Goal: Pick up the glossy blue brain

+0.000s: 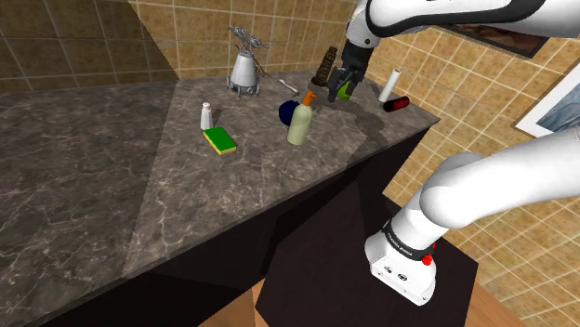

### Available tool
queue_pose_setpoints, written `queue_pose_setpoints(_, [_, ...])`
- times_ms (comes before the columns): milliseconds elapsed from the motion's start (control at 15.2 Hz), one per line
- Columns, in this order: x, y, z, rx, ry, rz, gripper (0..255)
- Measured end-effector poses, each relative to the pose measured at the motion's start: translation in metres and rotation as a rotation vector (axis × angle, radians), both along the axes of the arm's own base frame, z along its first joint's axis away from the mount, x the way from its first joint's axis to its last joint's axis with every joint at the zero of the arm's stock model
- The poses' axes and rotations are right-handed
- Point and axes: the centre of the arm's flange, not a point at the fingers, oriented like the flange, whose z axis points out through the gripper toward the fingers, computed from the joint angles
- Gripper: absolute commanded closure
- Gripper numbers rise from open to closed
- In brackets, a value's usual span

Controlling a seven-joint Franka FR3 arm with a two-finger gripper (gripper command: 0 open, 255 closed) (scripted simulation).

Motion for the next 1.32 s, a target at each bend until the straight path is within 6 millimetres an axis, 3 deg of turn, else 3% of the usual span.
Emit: queue_pose_setpoints(1320, [0.181,-0.107,-0.127,-0.016,-0.176,-0.074,0])
